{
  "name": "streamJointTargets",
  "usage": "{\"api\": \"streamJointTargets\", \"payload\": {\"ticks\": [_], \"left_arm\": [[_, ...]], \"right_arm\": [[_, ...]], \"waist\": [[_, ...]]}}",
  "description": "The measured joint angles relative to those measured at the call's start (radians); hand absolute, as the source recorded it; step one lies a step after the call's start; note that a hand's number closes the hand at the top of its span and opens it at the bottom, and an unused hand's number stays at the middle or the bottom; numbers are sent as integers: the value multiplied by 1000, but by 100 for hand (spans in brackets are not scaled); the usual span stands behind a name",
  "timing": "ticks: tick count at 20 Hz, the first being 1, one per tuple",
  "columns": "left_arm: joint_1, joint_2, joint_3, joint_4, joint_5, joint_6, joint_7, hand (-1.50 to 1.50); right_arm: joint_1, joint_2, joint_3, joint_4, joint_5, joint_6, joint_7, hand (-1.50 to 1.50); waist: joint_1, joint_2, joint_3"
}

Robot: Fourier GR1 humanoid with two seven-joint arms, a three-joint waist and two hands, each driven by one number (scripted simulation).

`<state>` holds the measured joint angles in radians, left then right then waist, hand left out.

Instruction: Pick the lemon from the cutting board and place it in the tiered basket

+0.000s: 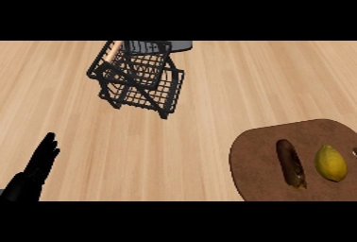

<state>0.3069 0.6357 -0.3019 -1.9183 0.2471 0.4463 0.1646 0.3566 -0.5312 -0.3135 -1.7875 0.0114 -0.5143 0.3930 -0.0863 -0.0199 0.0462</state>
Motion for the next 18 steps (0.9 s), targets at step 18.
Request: {"api": "streamJointTargets", "payload": {"ticks": [18], "left_arm": [[283, 21, -171, -282, 49, 143, -48, 0]], "right_arm": [[127, -225, 140, -228, 331, 138, 606, -150]], "waist": [[72, 20, 3]]}}
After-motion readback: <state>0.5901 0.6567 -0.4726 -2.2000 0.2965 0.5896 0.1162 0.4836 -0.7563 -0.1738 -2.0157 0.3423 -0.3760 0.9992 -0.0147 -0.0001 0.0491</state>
